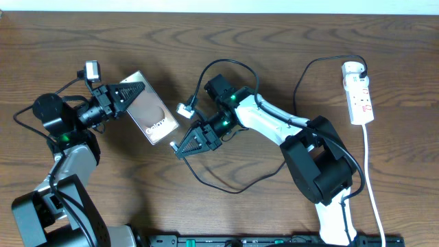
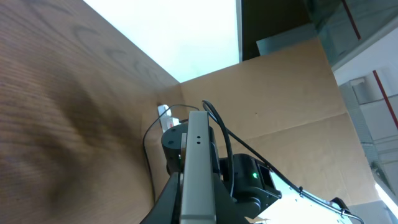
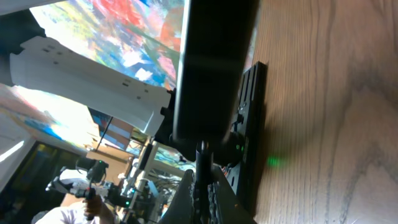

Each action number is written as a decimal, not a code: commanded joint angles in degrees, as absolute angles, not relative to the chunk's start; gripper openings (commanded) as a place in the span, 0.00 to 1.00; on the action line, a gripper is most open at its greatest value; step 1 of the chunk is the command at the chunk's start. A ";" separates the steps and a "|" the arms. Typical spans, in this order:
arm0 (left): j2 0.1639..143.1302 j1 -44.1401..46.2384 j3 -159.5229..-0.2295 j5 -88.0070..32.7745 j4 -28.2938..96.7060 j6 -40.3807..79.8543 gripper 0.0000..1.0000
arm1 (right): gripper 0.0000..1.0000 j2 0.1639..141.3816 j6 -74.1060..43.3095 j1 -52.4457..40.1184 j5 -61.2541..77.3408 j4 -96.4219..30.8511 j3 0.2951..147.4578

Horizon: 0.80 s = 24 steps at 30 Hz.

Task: Plug charger to phone and switch on socket

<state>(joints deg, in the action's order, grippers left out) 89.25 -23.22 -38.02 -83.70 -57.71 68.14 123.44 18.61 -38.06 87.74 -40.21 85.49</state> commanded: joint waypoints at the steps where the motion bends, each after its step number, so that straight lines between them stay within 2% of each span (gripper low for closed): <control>1: 88.42 -23.16 -39.75 -83.29 -56.86 67.53 0.07 | 0.01 123.76 14.52 -38.30 89.54 -37.82 85.43; 24: 88.51 -23.16 -39.68 -83.13 -54.04 63.05 0.07 | 0.01 123.28 12.62 -38.30 89.54 -35.27 85.49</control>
